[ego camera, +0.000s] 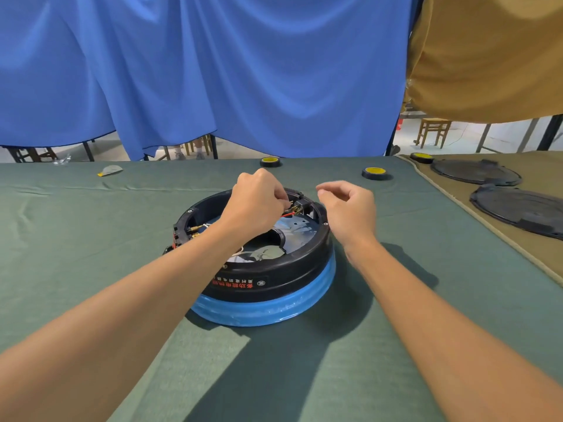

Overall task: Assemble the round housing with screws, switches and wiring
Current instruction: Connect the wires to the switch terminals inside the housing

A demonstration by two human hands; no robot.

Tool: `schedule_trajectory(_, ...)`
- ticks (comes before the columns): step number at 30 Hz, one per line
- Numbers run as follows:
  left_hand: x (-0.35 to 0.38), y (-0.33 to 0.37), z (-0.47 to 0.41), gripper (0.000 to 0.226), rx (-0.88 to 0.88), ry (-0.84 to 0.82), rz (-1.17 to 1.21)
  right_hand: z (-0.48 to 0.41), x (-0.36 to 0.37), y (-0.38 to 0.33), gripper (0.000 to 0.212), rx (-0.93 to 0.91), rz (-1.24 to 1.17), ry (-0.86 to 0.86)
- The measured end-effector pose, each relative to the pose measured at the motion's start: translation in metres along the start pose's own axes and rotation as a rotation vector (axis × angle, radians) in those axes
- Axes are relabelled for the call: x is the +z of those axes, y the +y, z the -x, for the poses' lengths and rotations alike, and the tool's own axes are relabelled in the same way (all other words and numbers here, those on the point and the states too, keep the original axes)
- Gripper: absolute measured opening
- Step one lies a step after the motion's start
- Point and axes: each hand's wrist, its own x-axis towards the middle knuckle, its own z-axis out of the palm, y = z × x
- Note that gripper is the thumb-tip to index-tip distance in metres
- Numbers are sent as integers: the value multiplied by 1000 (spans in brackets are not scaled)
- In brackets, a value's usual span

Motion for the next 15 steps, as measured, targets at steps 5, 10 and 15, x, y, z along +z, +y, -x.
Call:
schedule_trajectory(5, 6, -2, -1, 14, -12, 25, -45, 1, 3, 13, 20, 112, -9, -71)
schedule_trajectory(10, 9, -1, 0, 13, 10, 27, -174, 2, 4, 13, 18, 109, -11, -79)
schedule_trajectory(15, 13, -2, -2, 14, 7, 49, -200, 3, 4, 12, 19, 120, -11, -80)
